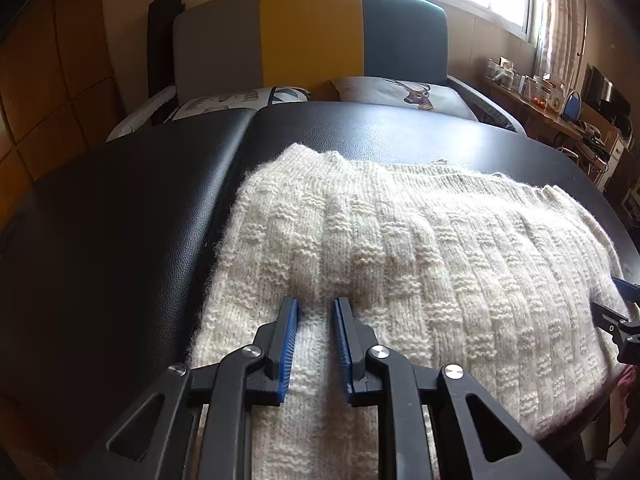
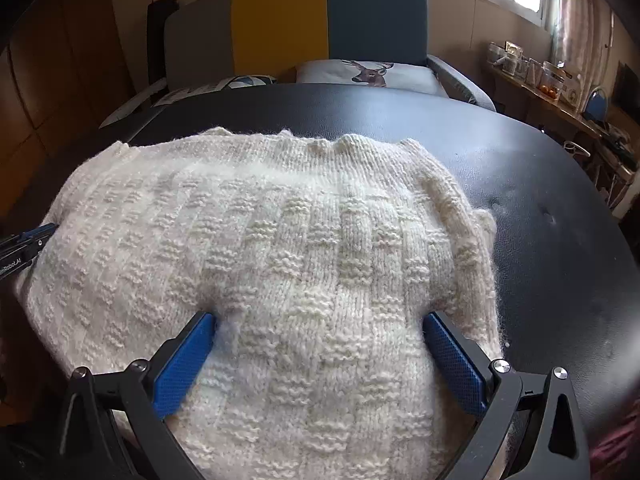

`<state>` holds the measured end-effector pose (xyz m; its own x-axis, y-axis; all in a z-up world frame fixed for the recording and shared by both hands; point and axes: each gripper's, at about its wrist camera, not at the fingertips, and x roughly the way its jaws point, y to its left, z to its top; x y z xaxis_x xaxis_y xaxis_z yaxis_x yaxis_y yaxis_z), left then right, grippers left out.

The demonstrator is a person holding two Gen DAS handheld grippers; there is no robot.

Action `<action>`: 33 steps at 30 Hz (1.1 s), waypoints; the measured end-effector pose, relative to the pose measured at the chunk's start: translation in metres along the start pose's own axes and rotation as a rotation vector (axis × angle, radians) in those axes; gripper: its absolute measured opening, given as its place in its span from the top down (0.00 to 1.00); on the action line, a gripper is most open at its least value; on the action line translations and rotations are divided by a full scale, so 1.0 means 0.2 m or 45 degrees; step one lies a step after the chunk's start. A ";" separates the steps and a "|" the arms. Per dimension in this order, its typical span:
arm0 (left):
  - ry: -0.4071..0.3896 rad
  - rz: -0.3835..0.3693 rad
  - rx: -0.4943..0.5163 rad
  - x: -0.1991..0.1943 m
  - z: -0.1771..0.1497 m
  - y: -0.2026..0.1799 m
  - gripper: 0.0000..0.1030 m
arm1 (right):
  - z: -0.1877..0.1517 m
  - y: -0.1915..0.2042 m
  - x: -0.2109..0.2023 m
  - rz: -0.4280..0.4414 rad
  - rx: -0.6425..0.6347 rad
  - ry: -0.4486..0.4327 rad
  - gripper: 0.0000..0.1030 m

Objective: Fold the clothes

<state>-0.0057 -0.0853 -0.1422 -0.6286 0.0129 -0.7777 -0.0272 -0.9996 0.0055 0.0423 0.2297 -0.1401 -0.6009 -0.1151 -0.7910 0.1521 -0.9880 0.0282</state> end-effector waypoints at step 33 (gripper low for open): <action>0.397 -0.958 -0.349 0.55 0.35 0.65 0.53 | 0.19 -0.23 0.04 0.352 0.224 0.149 0.00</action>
<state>-0.1324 -0.2122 -0.1827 -0.2751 0.7077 -0.6508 -0.1368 -0.6988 -0.7021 0.0013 0.2713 -0.1245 -0.4606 -0.3781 -0.8030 0.1527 -0.9250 0.3480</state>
